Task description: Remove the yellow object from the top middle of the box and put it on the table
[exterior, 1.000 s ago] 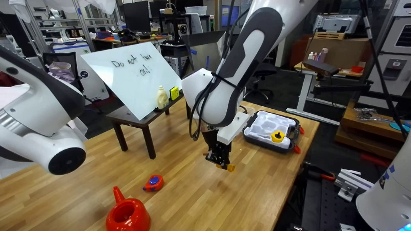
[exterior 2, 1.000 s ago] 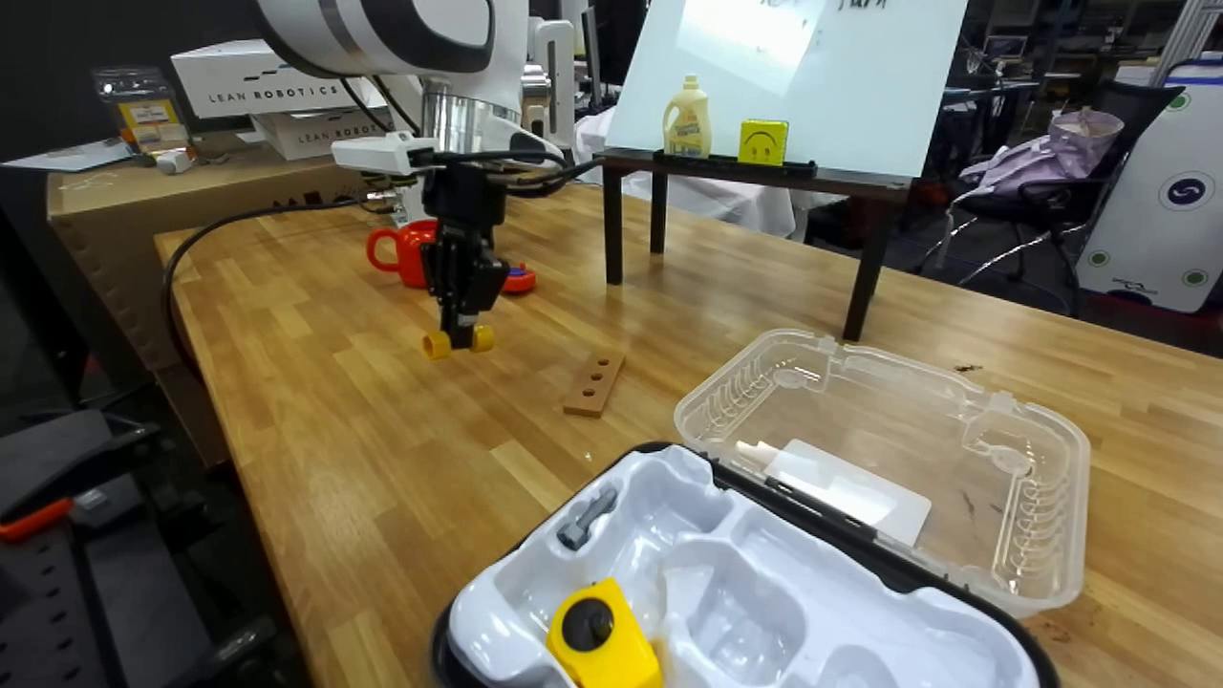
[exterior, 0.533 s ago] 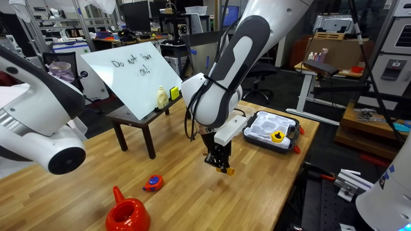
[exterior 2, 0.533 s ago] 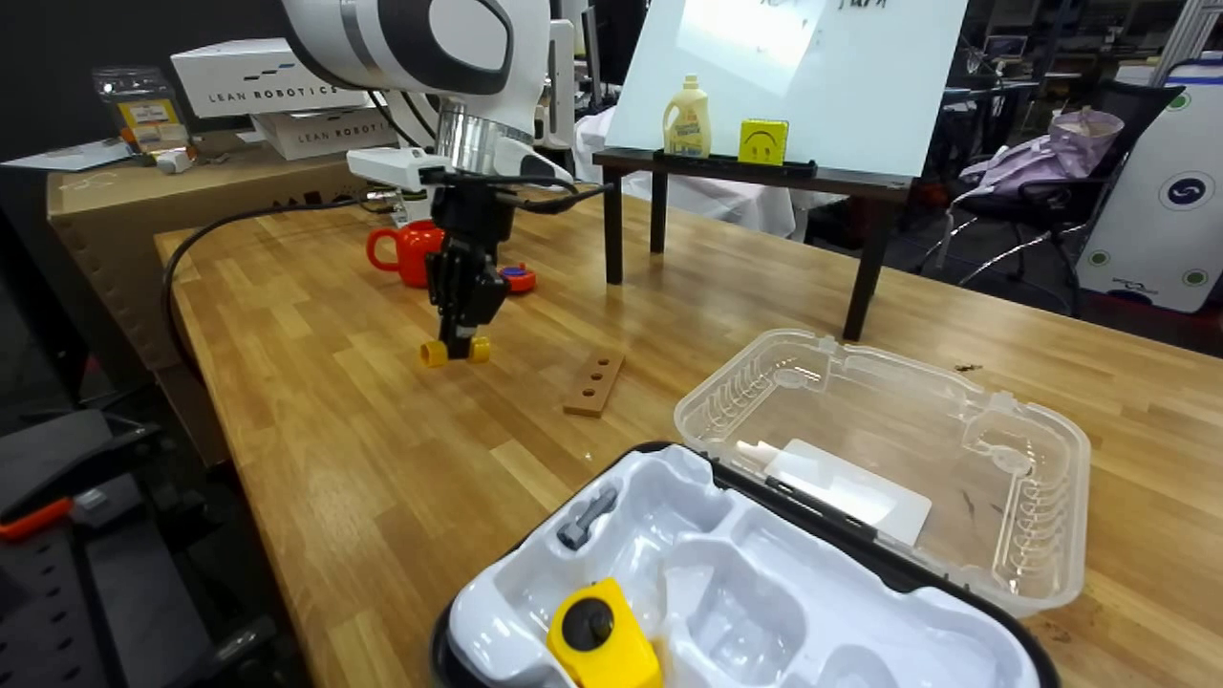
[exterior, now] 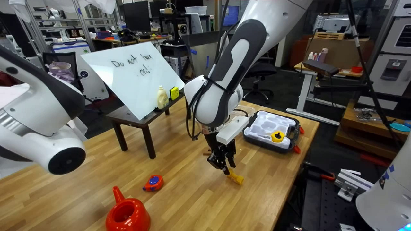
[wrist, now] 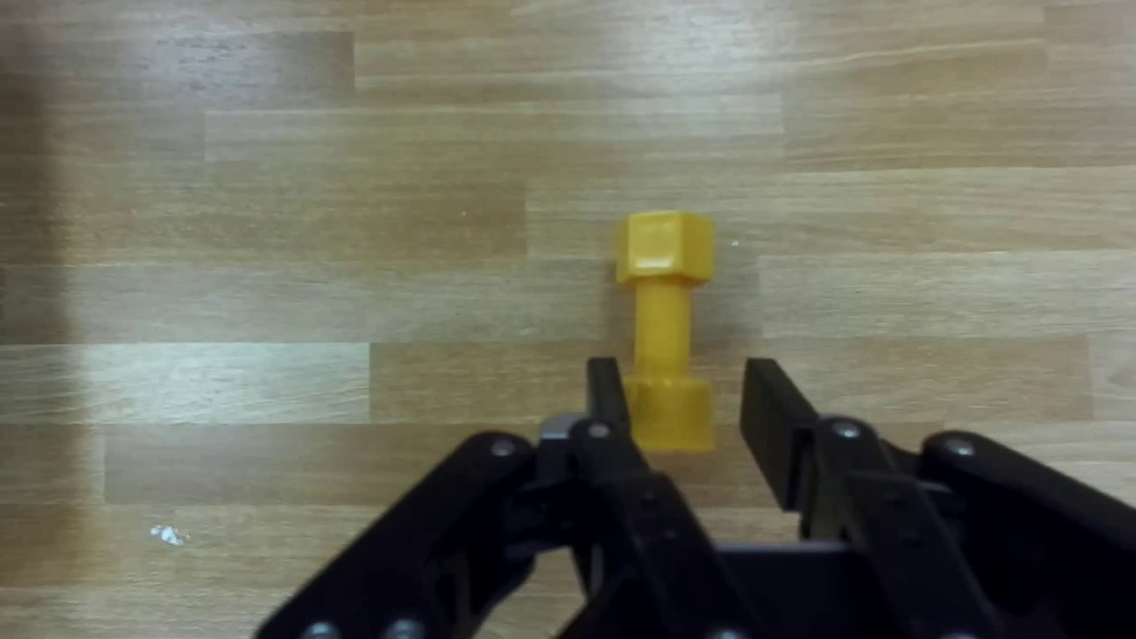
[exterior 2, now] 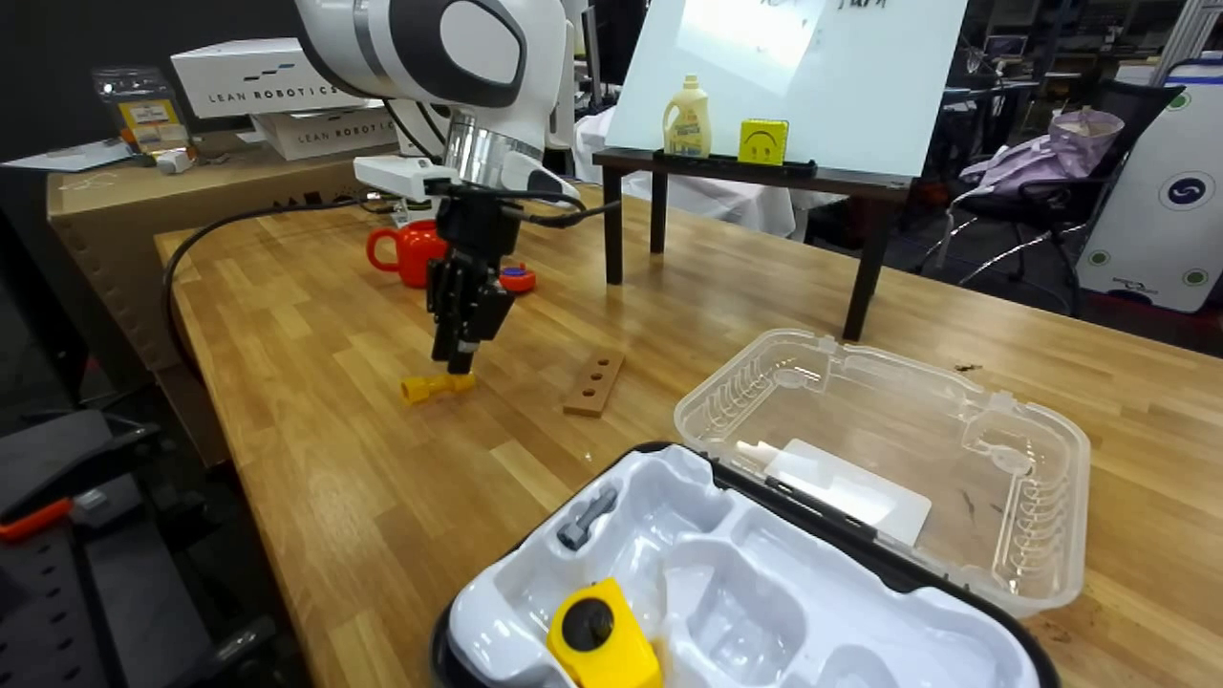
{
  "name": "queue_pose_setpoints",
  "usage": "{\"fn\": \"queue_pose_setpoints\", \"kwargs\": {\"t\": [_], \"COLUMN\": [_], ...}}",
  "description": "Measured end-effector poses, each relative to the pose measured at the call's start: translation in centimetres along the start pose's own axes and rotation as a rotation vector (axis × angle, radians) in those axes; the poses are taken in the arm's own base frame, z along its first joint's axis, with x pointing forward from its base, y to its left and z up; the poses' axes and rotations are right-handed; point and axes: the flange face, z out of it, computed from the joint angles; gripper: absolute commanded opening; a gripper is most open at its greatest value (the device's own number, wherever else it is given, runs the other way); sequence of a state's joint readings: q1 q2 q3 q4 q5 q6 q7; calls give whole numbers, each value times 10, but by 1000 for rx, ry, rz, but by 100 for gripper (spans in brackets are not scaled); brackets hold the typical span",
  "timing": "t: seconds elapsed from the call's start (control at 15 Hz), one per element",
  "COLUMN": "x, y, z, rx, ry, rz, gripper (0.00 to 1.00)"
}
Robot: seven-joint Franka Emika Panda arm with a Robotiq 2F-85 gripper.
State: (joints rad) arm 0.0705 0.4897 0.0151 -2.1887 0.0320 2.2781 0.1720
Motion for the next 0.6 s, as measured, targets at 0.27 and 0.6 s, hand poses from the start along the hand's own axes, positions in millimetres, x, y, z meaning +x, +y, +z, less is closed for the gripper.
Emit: {"fn": "queue_pose_setpoints", "kwargs": {"t": [0.27,0.6], "x": [-3,-10], "y": [24,34], "z": [-3,-9], "rx": [-2,-1], "ry": [-33,-55], "rz": [41,57], "gripper": [74,85]}}
